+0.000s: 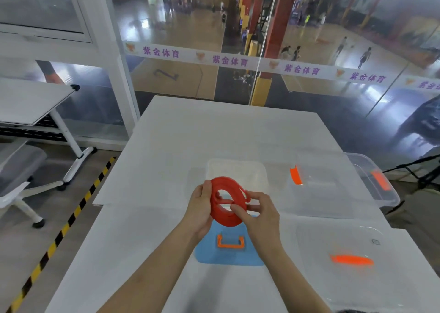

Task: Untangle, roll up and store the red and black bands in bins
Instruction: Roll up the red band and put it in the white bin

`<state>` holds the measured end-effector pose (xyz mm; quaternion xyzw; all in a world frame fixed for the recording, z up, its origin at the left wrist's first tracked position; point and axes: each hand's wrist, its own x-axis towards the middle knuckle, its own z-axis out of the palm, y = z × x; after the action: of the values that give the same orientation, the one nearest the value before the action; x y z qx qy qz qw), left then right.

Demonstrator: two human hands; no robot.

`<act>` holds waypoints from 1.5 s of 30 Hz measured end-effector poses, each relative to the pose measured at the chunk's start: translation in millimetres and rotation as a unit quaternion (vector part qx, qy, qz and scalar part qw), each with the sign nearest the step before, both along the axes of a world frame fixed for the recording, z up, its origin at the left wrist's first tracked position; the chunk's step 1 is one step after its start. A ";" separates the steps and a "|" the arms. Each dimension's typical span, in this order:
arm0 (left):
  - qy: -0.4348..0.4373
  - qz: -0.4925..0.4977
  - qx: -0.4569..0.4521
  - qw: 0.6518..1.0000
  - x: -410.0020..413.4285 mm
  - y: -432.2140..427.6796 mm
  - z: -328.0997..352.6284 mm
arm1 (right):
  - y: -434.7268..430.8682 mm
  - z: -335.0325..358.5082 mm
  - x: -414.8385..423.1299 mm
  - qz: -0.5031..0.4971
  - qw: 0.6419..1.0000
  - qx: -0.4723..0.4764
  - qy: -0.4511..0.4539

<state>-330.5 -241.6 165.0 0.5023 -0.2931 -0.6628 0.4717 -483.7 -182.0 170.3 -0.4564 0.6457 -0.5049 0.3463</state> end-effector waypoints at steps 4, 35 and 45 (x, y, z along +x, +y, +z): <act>-0.014 0.010 0.037 0.999 -12.5 -39.1 -22.2 | -46.2 -12.4 -20.7 0.067 0.995 0.052 0.060; -0.579 -0.328 -0.021 0.746 -18.7 -187.6 -184.5 | -317.5 -198.0 -63.0 0.162 0.900 0.285 0.285; -0.569 -0.352 -0.015 0.743 -16.4 -187.6 -189.8 | -328.1 -247.4 -49.8 0.164 0.895 0.323 0.260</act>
<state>-346.9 -429.2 -24.7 0.6402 -0.6730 -0.3680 -0.0417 -533.4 -510.1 -77.1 -0.5339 0.7559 -0.0680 0.3728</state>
